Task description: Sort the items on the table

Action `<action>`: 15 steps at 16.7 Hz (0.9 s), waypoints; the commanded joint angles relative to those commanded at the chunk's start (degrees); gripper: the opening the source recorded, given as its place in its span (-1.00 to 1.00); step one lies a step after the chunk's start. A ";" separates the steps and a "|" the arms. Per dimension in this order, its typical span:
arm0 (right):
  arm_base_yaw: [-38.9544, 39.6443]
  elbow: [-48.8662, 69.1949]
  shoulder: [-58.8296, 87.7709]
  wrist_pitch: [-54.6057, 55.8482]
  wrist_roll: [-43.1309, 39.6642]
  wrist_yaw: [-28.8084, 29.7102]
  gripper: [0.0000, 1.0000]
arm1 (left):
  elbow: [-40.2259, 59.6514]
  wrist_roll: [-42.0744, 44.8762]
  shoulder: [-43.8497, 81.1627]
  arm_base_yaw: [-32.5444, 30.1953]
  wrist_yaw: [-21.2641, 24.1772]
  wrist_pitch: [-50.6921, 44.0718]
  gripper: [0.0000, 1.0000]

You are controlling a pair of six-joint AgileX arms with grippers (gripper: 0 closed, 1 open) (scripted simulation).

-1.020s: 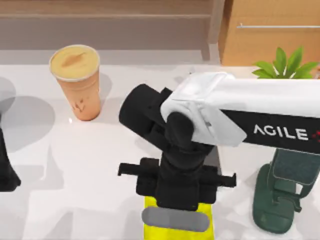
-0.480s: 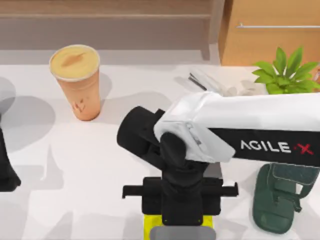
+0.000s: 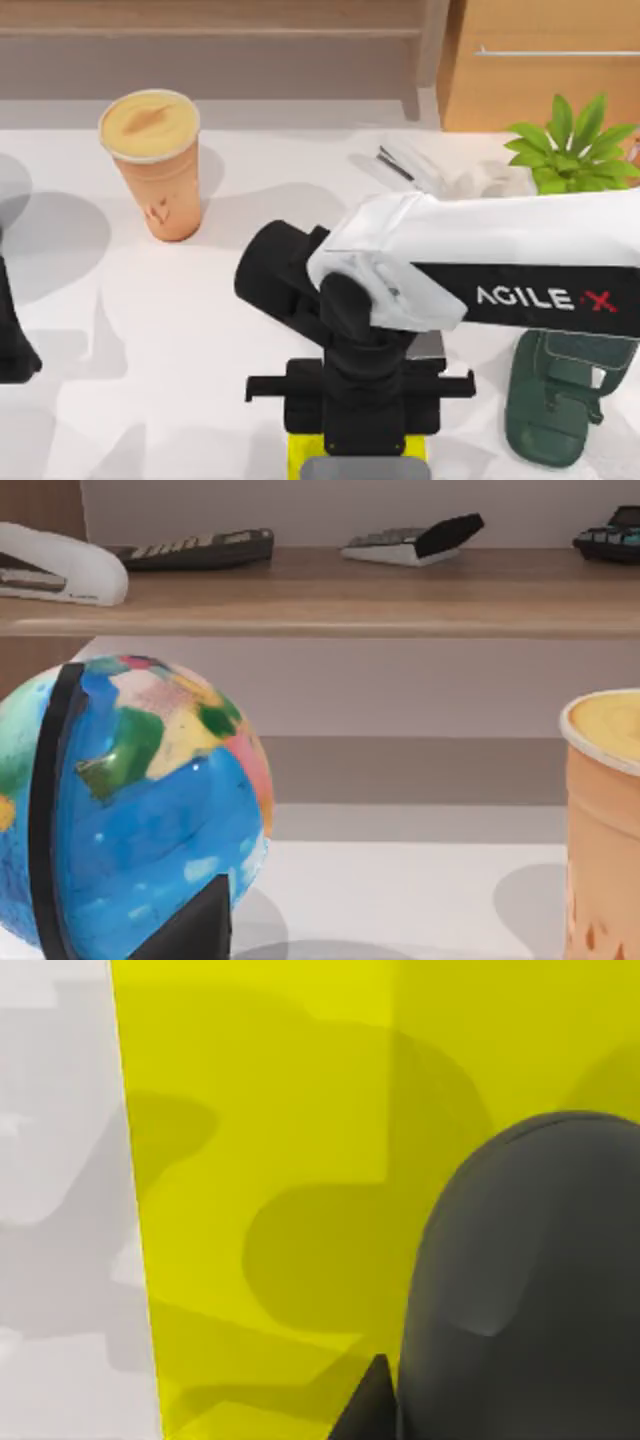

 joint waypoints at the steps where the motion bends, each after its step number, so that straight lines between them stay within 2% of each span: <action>1: 0.00 0.00 0.00 0.00 0.00 0.00 -0.55 | 0.00 0.00 0.00 0.00 0.00 0.00 1.00; 11: 0.00 0.00 0.00 0.00 0.00 0.00 0.96 | 0.00 0.00 0.00 0.00 0.00 0.00 1.00; 15: 0.00 0.00 0.00 0.00 0.00 0.00 1.00 | 0.00 0.00 0.00 0.00 0.00 0.00 1.00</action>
